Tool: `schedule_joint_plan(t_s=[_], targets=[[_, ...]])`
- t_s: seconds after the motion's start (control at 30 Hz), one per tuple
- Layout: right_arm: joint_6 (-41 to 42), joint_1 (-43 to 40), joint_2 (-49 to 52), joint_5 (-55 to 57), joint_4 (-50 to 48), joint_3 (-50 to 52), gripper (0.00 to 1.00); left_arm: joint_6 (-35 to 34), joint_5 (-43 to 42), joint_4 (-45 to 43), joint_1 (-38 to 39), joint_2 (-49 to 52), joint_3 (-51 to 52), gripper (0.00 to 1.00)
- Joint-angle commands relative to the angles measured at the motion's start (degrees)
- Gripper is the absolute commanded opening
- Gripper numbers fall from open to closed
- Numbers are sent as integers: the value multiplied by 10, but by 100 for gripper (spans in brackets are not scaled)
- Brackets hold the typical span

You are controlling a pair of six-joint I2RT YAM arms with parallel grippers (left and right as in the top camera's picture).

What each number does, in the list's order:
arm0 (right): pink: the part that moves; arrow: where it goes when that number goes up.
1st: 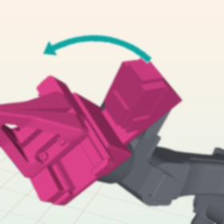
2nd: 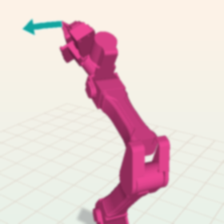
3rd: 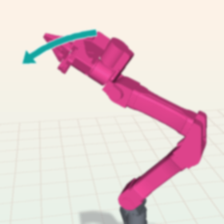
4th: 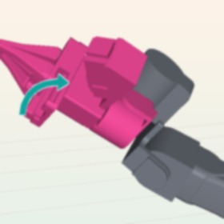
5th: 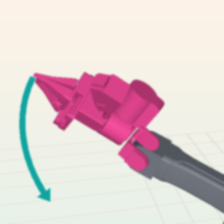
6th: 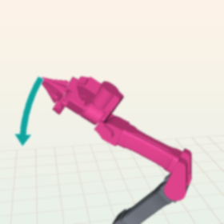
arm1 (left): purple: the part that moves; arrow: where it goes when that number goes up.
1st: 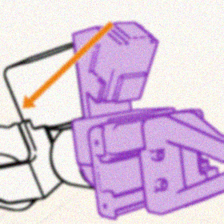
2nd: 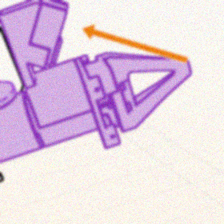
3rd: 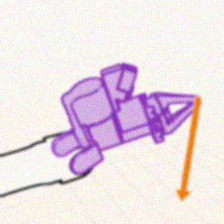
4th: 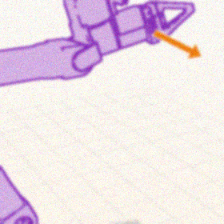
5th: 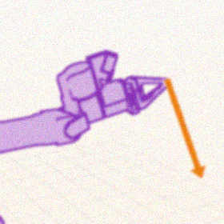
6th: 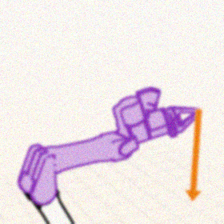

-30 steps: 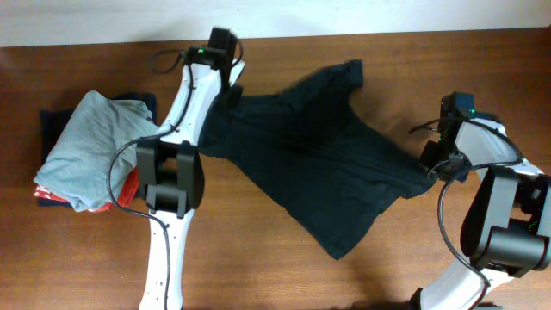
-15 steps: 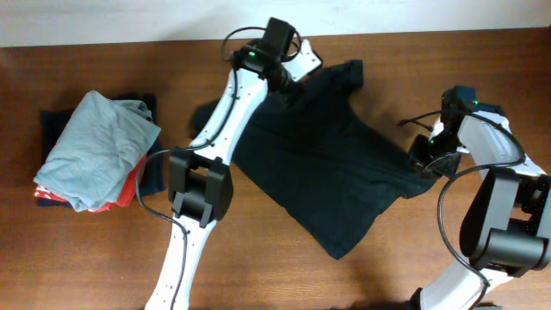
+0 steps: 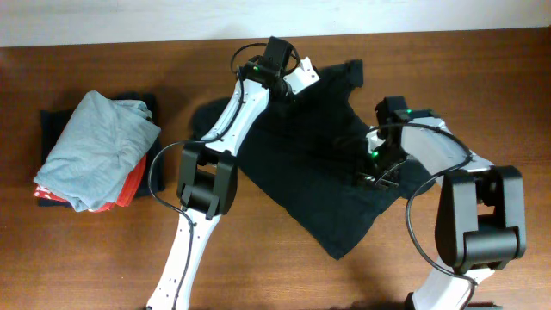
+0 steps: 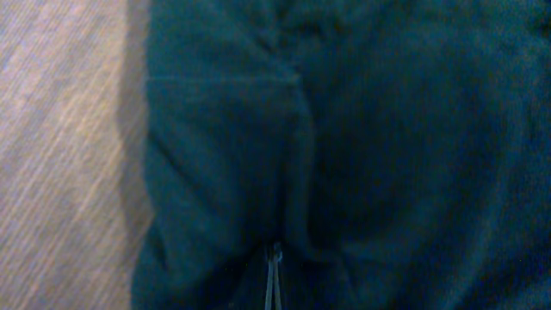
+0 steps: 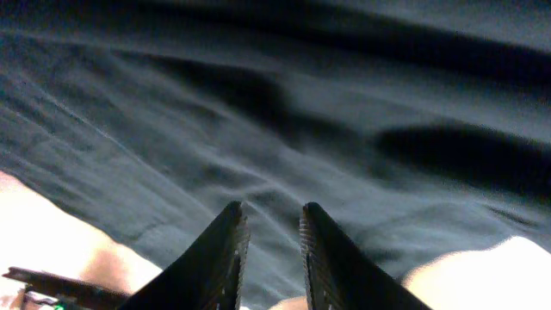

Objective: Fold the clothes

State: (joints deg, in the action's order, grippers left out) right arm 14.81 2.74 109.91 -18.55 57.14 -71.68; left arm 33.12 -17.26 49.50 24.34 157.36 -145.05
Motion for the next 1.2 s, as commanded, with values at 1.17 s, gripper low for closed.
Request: schedule_joint_plan(t_s=[1.17], targets=[[-86,13,1,-9,-10,41,9,-252,252,-4,-105,21,-2,0]])
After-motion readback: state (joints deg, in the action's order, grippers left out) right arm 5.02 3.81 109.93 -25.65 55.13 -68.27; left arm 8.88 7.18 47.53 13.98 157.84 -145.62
